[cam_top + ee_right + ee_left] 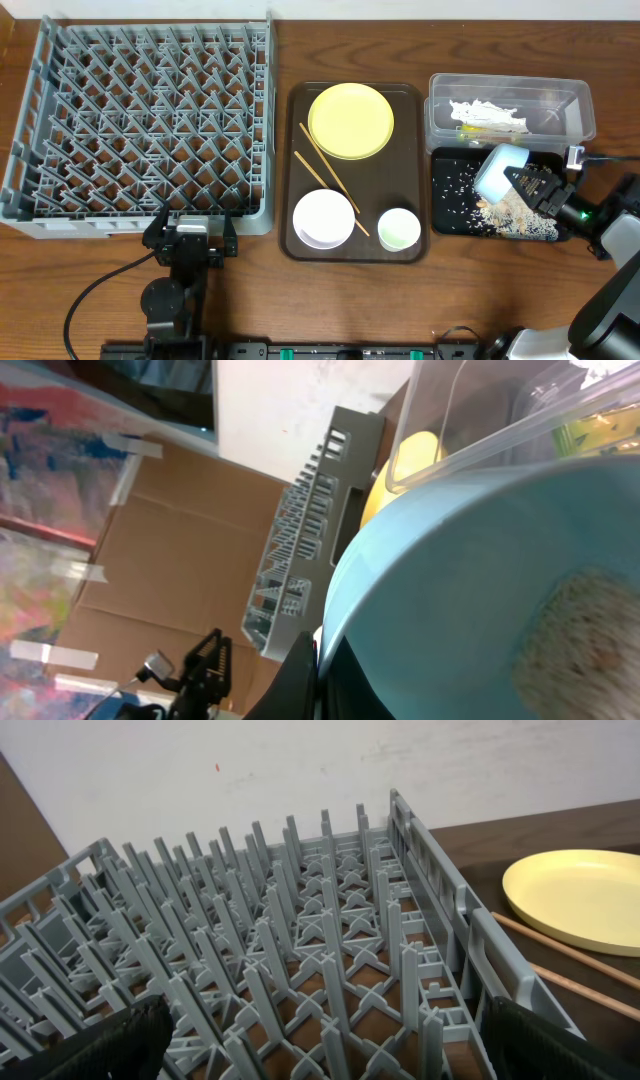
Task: Sort waste into correct bins and load items into the dishwasher
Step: 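Carry the bowl right and tip the rice onto the black tray, then return the empty blue bowl to the brown tray with right gripper, then grasp the small cream cup with the right gripper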
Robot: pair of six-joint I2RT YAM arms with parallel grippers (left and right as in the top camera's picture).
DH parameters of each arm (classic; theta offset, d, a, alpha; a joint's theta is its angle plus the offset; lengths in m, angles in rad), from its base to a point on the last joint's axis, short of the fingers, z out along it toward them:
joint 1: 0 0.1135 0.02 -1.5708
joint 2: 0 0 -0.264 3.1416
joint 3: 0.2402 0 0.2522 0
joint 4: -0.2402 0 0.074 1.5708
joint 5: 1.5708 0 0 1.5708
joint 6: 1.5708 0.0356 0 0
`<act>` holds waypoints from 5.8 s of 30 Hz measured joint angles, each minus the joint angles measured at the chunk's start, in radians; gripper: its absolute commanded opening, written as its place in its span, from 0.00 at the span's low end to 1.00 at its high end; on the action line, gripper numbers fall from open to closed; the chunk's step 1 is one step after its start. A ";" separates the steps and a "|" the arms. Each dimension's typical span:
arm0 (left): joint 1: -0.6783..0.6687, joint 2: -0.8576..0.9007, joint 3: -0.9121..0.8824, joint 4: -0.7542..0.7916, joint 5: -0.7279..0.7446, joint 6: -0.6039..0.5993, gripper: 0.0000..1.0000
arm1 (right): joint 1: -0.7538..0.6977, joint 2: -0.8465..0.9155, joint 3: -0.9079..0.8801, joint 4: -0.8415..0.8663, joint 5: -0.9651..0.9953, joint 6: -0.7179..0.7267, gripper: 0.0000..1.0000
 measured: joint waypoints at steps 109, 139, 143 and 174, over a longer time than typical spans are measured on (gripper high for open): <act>0.000 0.000 0.000 0.000 0.000 0.000 0.99 | 0.962 -0.213 0.504 -0.117 0.878 0.499 0.01; 0.000 0.000 0.000 0.000 0.000 0.004 0.99 | 1.165 0.235 0.714 -0.562 1.307 0.298 0.01; 0.000 0.000 0.000 0.000 0.000 0.004 0.99 | 1.189 0.272 0.714 -0.562 1.308 0.298 0.01; 0.000 0.000 0.000 0.000 0.000 0.004 0.99 | 1.195 0.126 0.847 -0.893 1.360 0.352 0.39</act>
